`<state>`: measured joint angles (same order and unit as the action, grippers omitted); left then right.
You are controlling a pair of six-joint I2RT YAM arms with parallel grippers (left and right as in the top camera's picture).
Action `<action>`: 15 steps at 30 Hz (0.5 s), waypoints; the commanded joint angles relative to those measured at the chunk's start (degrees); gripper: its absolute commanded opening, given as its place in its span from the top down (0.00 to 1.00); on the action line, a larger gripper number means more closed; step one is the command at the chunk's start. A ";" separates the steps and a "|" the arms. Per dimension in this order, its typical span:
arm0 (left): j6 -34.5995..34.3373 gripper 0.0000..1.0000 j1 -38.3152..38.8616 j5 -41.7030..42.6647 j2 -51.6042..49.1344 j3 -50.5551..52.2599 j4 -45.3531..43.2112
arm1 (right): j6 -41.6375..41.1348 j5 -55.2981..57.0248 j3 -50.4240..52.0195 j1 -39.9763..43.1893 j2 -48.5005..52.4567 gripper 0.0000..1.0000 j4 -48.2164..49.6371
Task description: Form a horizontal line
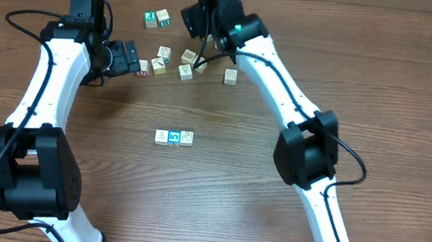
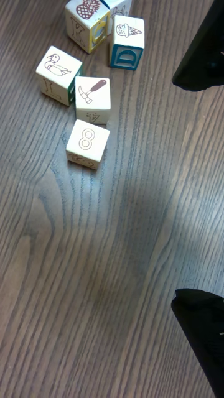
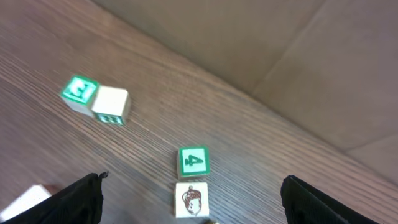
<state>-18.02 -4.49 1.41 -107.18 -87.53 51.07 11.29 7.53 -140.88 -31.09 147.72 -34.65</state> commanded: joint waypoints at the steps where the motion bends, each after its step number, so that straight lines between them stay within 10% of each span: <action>1: 0.02 0.00 0.79 -0.35 -0.39 -0.52 -0.17 | 1.22 0.20 0.04 0.59 2.93 0.12 2.25; 15: 0.02 0.00 0.76 -0.35 -0.39 -0.52 -0.17 | 1.18 -0.09 0.04 0.96 7.56 0.23 -0.20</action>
<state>-18.00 -4.49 1.41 -107.18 -87.53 51.05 12.27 7.51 -140.88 -30.52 154.61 -34.17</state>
